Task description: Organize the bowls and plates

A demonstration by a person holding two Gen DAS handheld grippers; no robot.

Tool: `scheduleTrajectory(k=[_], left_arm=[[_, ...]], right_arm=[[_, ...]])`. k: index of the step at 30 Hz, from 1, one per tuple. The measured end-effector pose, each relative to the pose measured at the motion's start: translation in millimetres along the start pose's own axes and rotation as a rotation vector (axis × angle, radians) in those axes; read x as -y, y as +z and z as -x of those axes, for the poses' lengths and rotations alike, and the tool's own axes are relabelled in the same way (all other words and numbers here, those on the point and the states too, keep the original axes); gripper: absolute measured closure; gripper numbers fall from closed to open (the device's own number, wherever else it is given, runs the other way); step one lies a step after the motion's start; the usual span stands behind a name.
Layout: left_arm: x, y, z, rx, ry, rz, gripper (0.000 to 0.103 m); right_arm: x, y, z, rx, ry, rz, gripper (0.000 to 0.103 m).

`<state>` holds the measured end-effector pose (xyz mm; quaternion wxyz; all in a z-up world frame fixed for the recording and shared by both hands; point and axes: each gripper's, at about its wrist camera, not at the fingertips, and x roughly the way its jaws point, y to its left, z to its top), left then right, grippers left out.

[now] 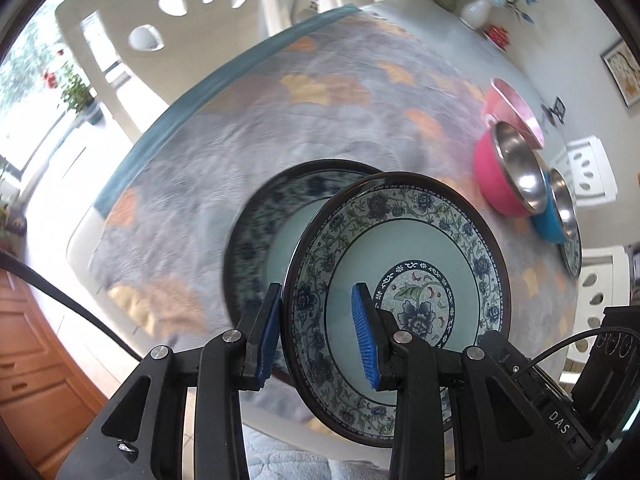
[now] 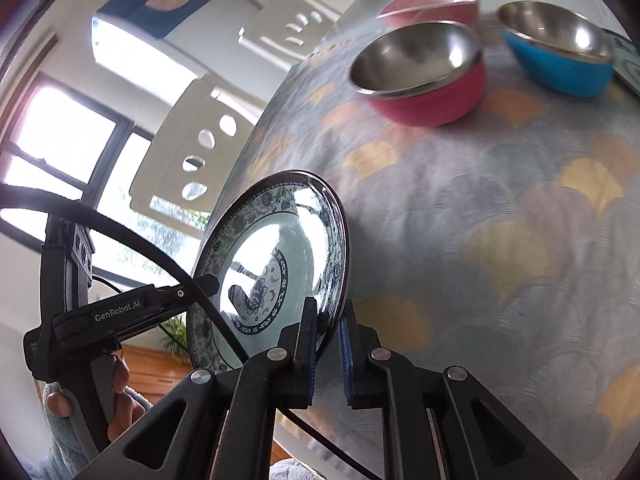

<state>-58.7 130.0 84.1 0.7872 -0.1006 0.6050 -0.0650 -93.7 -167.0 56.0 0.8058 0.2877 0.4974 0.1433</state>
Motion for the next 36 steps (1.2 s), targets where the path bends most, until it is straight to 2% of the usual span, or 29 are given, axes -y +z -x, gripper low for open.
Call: scheduleTrajectory(k=[6, 18, 22, 25, 27, 28, 30, 31, 36], left_arm=[[-20.0, -0.4, 0.1, -0.001, 0.014, 0.055, 0.072], [-41.5, 4.2, -3.0, -0.007, -0.006, 0.12, 0.072], [-46.4, 8.1, 1.9, 0.014, -0.026, 0.138, 0.07], [-47.1, 11.1, 5.9, 0.033, -0.009, 0.136, 0.07], [-47.7, 13.4, 9.1, 0.041, -0.005, 0.137, 0.07], [-48.3, 14.1, 10.1, 0.042, -0.009, 0.14, 0.07], [-47.4, 15.7, 13.1, 0.045, -0.017, 0.139, 0.07], [-44.8, 16.2, 14.8, 0.047, -0.017, 0.133, 0.07], [-22.5, 15.8, 14.5, 0.036, -0.032, 0.069, 0.069]], right_arm=[[-11.3, 4.4, -19.6, -0.043, 0.006, 0.028, 0.093], [-21.2, 15.3, -42.2, -0.078, 0.011, 0.036, 0.093], [-21.5, 18.0, -42.1, -0.078, 0.004, 0.031, 0.091], [-18.7, 20.5, -43.5, -0.089, -0.023, 0.018, 0.09], [-16.0, 20.9, -42.4, -0.101, -0.047, 0.008, 0.086], [-14.1, 20.9, -40.7, -0.102, -0.052, 0.0, 0.08], [-9.5, 19.4, -34.0, -0.087, -0.049, -0.015, 0.065], [-7.1, 18.9, -30.9, -0.078, -0.051, -0.021, 0.054], [11.1, 16.0, -0.4, 0.0, -0.054, -0.06, 0.052]])
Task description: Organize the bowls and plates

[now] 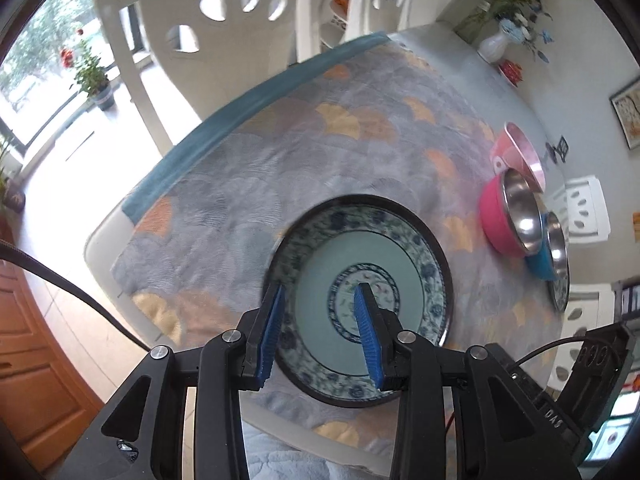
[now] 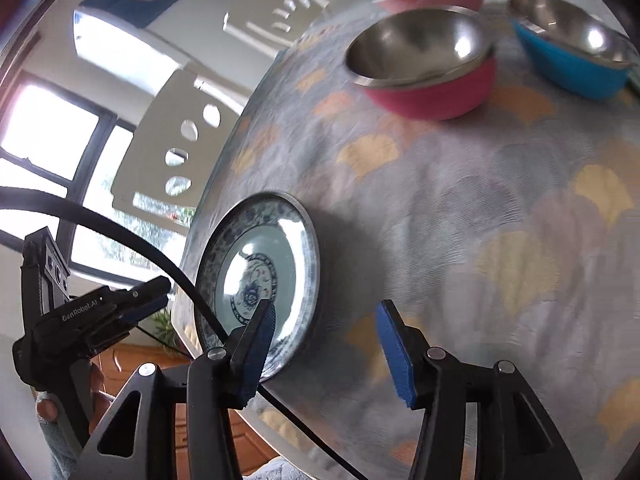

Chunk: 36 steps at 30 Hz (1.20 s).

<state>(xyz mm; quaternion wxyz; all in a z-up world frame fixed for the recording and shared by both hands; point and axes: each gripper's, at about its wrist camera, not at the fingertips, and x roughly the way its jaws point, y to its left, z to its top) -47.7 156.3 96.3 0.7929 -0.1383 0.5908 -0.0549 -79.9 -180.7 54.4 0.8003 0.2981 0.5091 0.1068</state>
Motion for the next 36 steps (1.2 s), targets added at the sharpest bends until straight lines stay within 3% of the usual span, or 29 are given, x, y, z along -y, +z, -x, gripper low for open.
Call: scheduleTrajectory(k=[3, 11, 15, 22, 28, 30, 32, 36], left_arm=[[17.8, -4.0, -10.1, -0.033, -0.006, -0.044, 0.069], [68.1, -23.8, -23.4, -0.102, -0.071, -0.14, 0.069], [96.4, -41.3, -33.4, -0.149, -0.076, -0.205, 0.069], [117.4, -63.2, -34.7, -0.17, -0.015, -0.288, 0.069], [100.3, -63.1, -24.9, -0.149, 0.029, -0.236, 0.069], [95.1, -63.7, -24.1, -0.149, 0.037, -0.22, 0.069], [93.2, -64.0, -23.5, -0.149, 0.043, -0.215, 0.069], [95.4, -65.3, -24.9, -0.157, 0.048, -0.223, 0.069]], right_arm=[[18.9, -3.0, 17.6, 0.029, -0.015, -0.052, 0.052], [122.0, 3.0, 107.3, 0.273, -0.113, -0.302, 0.052], [179.4, 10.4, 143.7, 0.395, -0.219, -0.375, 0.052], [281.0, 34.1, 160.4, 0.518, -0.13, -0.622, 0.052], [303.3, 54.6, 162.3, 0.616, -0.073, -0.7, 0.053], [301.2, 58.2, 160.9, 0.616, -0.114, -0.694, 0.064], [304.8, 57.8, 160.4, 0.591, -0.161, -0.693, 0.089], [312.3, 43.5, 165.2, 0.592, -0.125, -0.702, 0.093]])
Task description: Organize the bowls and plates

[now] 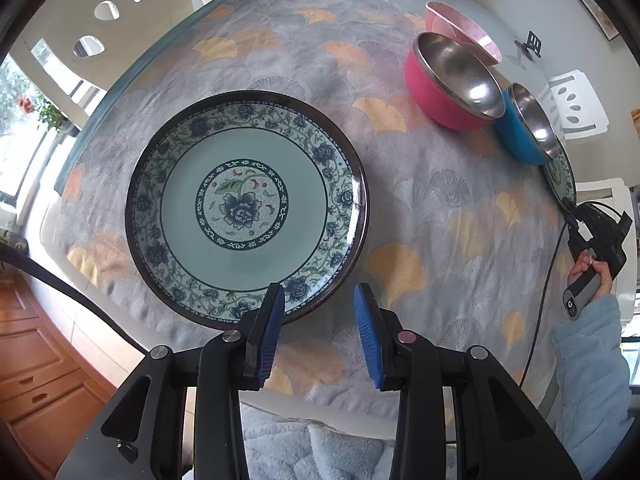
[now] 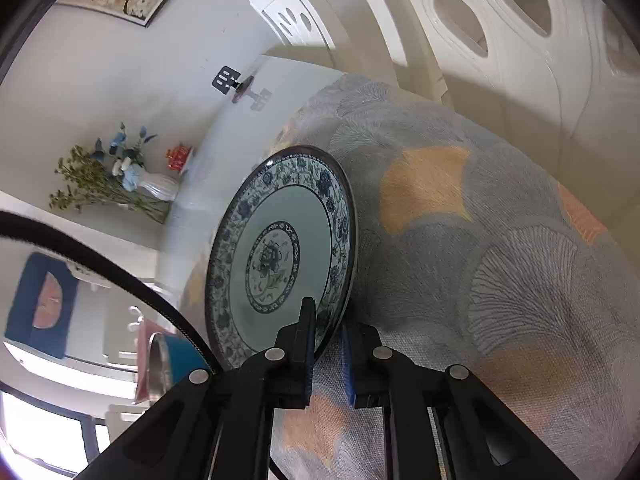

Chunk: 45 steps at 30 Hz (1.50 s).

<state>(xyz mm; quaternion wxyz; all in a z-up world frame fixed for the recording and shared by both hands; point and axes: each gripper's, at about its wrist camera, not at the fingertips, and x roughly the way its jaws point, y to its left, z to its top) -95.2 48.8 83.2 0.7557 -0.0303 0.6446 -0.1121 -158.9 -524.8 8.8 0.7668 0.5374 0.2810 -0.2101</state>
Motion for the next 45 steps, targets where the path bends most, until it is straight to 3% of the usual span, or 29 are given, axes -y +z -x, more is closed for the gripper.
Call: scheduleTrajectory(k=[6, 15, 23, 27, 32, 45], left_arm=[[14.5, 0.8, -1.6, -0.006, -0.021, -0.047, 0.069], [56.0, -0.8, -18.2, -0.047, -0.105, -0.157, 0.069], [85.6, -2.6, -46.7, -0.099, -0.103, -0.231, 0.069], [88.6, -4.3, -71.0, -0.133, -0.075, -0.243, 0.07], [94.0, -4.7, -70.3, -0.1, -0.071, -0.251, 0.066], [60.8, 0.8, -63.4, -0.104, -0.221, -0.126, 0.066]], right_arm=[[5.9, -24.2, 16.2, -0.076, 0.015, 0.027, 0.094], [29.6, -117.6, 77.5, -0.283, 0.05, 0.092, 0.094], [7.5, -196.0, 84.4, -0.472, 0.081, 0.257, 0.093], [-4.7, -200.8, 78.2, -0.501, 0.091, 0.292, 0.093], [-8.8, -203.5, 73.4, -0.529, 0.092, 0.315, 0.092], [-9.3, -207.7, 75.0, -0.52, 0.082, 0.329, 0.092]])
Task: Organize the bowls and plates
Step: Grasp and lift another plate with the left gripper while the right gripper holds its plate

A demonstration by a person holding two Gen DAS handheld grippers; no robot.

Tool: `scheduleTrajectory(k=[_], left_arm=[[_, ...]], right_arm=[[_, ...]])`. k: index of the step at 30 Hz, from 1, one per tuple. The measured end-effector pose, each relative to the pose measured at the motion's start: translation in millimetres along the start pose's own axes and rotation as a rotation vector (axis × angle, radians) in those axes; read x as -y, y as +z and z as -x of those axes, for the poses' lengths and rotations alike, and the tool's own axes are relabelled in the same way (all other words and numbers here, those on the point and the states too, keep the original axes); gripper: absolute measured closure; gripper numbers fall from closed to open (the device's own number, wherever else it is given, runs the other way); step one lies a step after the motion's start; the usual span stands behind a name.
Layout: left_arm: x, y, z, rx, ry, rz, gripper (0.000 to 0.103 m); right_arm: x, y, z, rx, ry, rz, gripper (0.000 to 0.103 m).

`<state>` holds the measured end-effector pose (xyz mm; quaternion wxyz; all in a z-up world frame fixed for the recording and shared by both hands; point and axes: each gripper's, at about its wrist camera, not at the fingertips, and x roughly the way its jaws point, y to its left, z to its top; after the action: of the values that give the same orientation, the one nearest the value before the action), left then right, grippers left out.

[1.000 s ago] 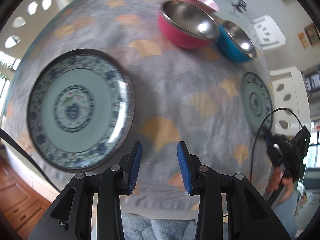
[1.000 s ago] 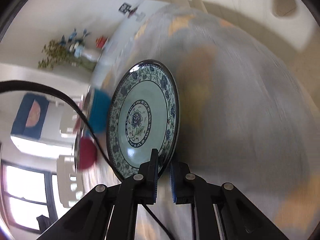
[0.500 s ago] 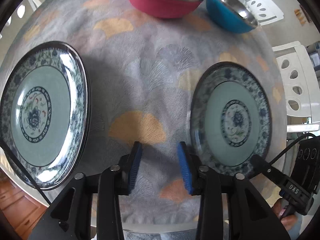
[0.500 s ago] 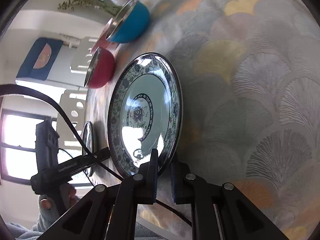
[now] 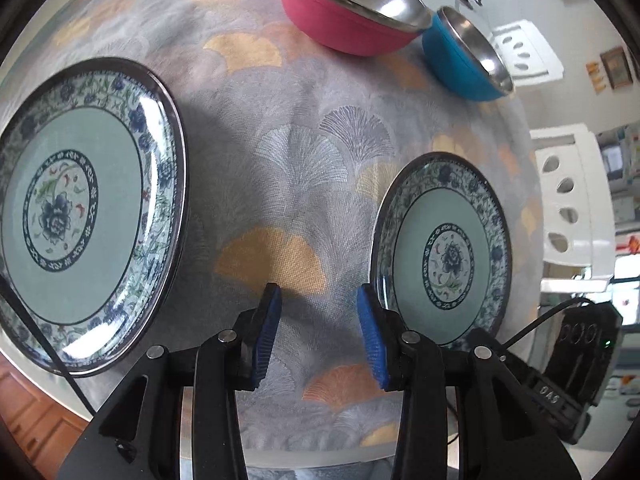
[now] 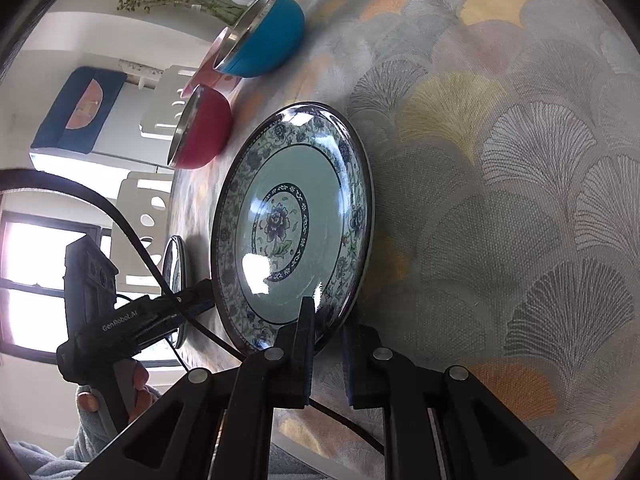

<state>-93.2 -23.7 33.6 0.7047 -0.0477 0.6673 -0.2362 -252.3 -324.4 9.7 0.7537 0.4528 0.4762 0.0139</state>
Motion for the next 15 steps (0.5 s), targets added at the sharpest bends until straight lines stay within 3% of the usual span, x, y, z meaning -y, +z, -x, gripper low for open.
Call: scheduleTrajectory(k=[5, 9, 15], left_arm=[[2.9, -0.3, -0.2, -0.018, -0.108, -0.003, 0.066], [23.5, -4.2, -16.2, -0.043, -0.041, -0.066, 0.066], [38.4, -6.3, -19.2, -0.032, -0.03, -0.112, 0.069]], right_arm=[[-0.8, -0.7, -1.2, 0.001, -0.001, 0.002, 0.092], [-3.1, -1.6, -1.6, 0.004, -0.008, 0.012, 0.092], [-8.5, -4.2, -3.3, 0.017, -0.031, 0.025, 0.091]])
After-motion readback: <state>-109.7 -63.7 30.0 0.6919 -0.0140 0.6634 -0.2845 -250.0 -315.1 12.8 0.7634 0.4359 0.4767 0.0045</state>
